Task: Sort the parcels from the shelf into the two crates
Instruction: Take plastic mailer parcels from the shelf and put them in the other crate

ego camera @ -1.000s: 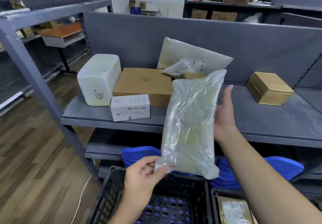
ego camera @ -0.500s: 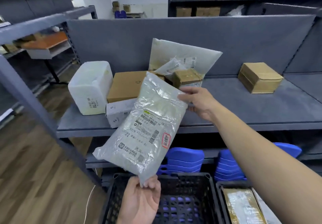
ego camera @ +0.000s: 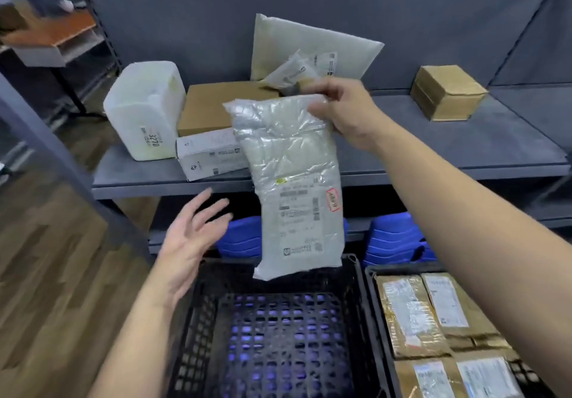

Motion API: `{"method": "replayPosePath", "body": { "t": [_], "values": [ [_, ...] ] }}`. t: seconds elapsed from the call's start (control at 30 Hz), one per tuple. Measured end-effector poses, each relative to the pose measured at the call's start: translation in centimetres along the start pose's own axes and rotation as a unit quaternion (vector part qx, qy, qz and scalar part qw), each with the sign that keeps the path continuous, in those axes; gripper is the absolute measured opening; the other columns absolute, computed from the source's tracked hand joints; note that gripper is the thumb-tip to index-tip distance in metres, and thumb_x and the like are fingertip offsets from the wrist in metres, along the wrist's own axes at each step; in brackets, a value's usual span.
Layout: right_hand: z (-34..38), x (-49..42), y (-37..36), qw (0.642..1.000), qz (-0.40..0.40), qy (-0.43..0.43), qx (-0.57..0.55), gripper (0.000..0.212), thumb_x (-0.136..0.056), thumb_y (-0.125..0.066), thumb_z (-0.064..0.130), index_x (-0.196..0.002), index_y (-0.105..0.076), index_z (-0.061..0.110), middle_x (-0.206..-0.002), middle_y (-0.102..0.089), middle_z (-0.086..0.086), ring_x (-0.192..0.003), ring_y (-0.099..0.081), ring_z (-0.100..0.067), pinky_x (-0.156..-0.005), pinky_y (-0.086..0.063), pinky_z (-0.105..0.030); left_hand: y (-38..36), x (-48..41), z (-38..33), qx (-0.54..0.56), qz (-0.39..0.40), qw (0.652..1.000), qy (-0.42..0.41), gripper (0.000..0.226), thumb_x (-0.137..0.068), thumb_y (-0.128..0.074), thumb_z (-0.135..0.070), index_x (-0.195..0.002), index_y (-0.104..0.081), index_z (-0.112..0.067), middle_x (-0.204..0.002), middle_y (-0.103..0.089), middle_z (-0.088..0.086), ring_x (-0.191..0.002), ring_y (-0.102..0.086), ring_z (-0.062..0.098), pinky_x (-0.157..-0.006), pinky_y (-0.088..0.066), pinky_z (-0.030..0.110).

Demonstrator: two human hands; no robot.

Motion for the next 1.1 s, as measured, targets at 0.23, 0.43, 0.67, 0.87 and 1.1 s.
{"method": "replayPosePath", "body": {
  "t": [0.23, 0.43, 0.67, 0.87, 1.1],
  "values": [
    [-5.9, 6.9, -2.0, 0.998, -0.022, -0.059, -0.024, 0.079, -0.087, -0.083, 0.014, -0.155, -0.044, 0.03, -0.144, -0.049, 0.005, -0.13, -0.055, -0.016, -0.102, -0.055, -0.035, -5.7, 0.1, 4.8, -0.103, -0.032, 0.994, -0.015, 0.102, -0.093, -0.067, 0.011, -0.163, -0.013, -0.04, -0.118, -0.076, 0.009, -0.111, -0.073, 0.028, -0.094, -0.058, 0.055],
    [-16.4, 18.9, -2.5, 0.984, 0.026, -0.162, -0.071, 0.087, -0.09, -0.071, -0.009, -0.157, -0.039, 0.035, -0.11, -0.073, -0.004, -0.079, -0.071, -0.012, -0.085, -0.062, -0.037, -5.3, 3.0, 10.0, -0.24, 0.021, 0.97, 0.004, 0.087, -0.099, -0.056, 0.012, -0.149, -0.032, -0.055, -0.157, -0.049, -0.009, -0.128, -0.058, 0.008, -0.1, -0.054, 0.027],
    [-24.6, 26.8, -6.1, 0.98, 0.091, -0.168, 0.056, 0.087, -0.093, -0.076, 0.01, -0.158, -0.029, 0.046, -0.125, -0.05, 0.006, -0.105, -0.065, -0.01, -0.086, -0.058, -0.024, -3.1, 5.4, 18.4, -0.32, 0.033, 0.943, 0.086, 0.084, -0.094, -0.065, 0.009, -0.145, -0.035, -0.05, -0.149, -0.057, -0.006, -0.134, -0.059, 0.016, -0.111, -0.05, 0.045],
    [-30.8, 28.8, -12.2, 0.937, 0.178, -0.223, 0.202, 0.099, -0.091, -0.08, 0.03, -0.163, -0.014, 0.042, -0.133, -0.032, 0.002, -0.087, -0.062, -0.016, -0.089, -0.051, -0.029, 2.4, 5.8, 25.6, -0.469, 0.082, 0.863, 0.168, 0.105, -0.084, -0.082, -0.017, -0.161, -0.017, -0.048, -0.155, -0.045, -0.006, -0.14, -0.046, 0.012, -0.119, -0.04, 0.039],
    [-37.0, 27.1, -19.2, 0.888, 0.289, -0.259, 0.246, 0.107, -0.089, -0.082, 0.031, -0.165, -0.007, 0.035, -0.145, -0.03, -0.007, -0.09, -0.057, -0.018, -0.094, -0.052, -0.033, 10.0, 5.0, 30.9, -0.556, 0.146, 0.773, 0.267, 0.123, -0.088, -0.08, -0.026, -0.162, 0.019, -0.033, -0.161, -0.03, 0.007, -0.147, -0.033, 0.021, -0.117, -0.03, 0.029]
  ]
}}
Point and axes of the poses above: each hand's wrist, its own x-axis away from the middle knuckle, its own y-axis out of the back of the hand, z = x × y, the point moved 2 cm from there along -x, towards the middle knuckle
